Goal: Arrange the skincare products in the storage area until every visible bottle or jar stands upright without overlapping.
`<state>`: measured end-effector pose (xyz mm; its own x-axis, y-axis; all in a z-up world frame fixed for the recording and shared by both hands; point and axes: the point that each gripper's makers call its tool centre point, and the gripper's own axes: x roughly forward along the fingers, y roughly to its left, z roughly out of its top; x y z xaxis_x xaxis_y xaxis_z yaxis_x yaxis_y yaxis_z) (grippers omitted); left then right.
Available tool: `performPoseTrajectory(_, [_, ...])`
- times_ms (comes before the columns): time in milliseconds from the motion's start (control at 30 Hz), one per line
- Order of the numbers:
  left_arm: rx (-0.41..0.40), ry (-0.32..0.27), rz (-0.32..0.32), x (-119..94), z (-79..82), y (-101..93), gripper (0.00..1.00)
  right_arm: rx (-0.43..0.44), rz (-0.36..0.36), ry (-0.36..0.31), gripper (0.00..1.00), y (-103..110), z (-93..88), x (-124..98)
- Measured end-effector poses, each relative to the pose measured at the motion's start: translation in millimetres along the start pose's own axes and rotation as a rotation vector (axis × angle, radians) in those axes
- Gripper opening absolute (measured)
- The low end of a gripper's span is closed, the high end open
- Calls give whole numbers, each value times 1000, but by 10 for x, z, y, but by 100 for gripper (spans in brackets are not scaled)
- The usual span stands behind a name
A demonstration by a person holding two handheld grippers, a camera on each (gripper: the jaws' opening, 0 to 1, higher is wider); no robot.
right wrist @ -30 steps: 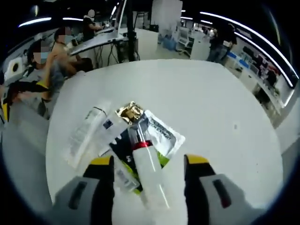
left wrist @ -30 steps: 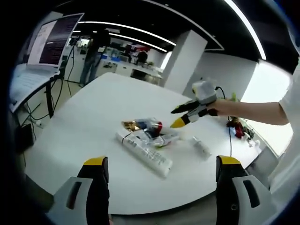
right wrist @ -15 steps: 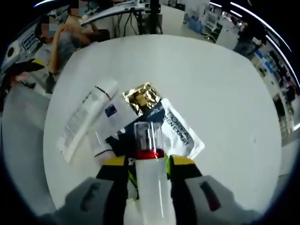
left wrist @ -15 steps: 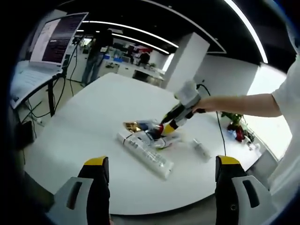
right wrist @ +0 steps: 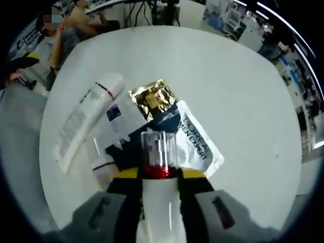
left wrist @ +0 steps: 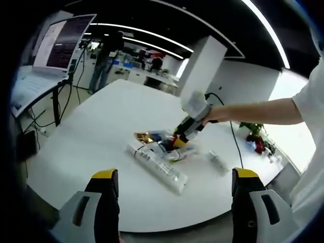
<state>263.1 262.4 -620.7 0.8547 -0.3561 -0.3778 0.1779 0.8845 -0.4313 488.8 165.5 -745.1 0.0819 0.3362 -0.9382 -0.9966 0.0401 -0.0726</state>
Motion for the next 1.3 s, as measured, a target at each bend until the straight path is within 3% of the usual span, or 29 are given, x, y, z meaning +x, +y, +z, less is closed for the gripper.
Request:
performPoseTrajectory(400, [17, 2, -3, 0, 11, -30, 90, -8, 7, -133, 27, 11, -36, -472])
performPoseTrajectory(533, [18, 5, -7, 1, 1, -29, 89, -72, 43, -231, 28, 80, -68, -663])
performPoseTrajectory(800, [22, 15, -5, 5, -10, -53, 89, 104, -2, -394, 27, -81, -309, -1024])
performPoseTrajectory(967, [31, 26, -6, 7, -23, -74, 89, 69, -7, -416, 27, -56, -475, -1166])
performPoseTrajectory(1300, [41, 45, 0, 13, -50, -78, 89, 85, -18, -447, 27, -16, -709, -1335])
